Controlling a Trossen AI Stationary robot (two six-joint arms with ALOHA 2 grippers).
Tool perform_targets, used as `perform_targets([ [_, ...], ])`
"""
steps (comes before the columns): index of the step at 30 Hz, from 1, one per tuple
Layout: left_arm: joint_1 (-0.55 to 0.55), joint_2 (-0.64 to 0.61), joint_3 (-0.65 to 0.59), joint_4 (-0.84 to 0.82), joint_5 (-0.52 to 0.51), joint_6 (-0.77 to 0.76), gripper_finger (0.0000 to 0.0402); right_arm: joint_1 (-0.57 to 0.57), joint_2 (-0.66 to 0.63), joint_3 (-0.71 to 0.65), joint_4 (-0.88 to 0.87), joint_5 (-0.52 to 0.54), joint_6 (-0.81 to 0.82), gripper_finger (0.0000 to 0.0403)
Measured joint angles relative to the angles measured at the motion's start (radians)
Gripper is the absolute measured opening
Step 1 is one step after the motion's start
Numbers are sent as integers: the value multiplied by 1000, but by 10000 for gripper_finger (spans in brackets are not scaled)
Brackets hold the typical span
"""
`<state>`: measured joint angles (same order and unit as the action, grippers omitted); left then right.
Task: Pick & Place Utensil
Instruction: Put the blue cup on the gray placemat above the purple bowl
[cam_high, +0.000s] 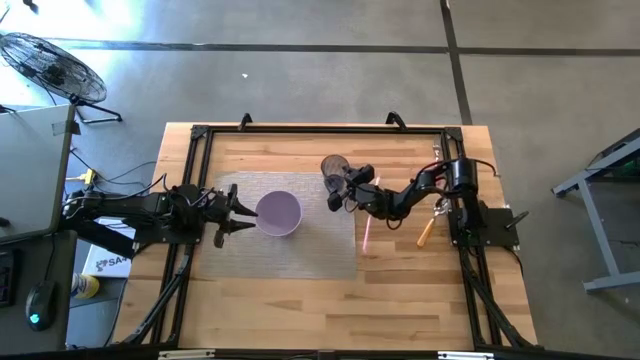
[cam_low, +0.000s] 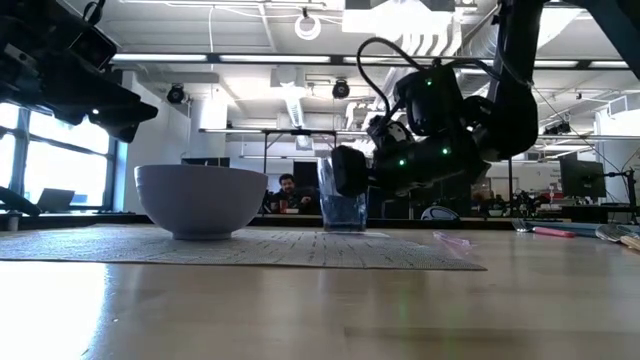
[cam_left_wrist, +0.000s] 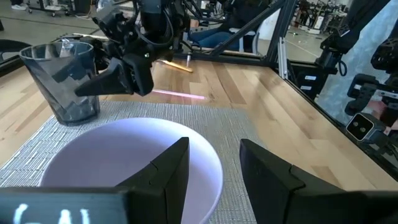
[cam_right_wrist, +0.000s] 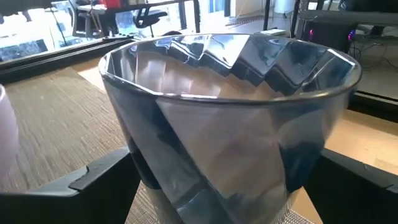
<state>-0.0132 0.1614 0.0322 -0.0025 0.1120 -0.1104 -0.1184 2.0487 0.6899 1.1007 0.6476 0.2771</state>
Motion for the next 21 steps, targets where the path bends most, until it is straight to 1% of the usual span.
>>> perform_targets([
  [4, 0, 0, 0, 0, 0, 0, 140, 0, 0, 0, -5, -1, 3, 397],
  [10, 0, 0, 0, 0, 0, 0, 140, 0, -1, -1, -47, -21, 13, 398],
  [15, 0, 0, 0, 0, 0, 0, 140, 0, -29, -1, -154, -57, 57, 400],
  [21, 0, 0, 0, 0, 0, 0, 140, 6, -92, -1, -307, -68, 83, 399],
])
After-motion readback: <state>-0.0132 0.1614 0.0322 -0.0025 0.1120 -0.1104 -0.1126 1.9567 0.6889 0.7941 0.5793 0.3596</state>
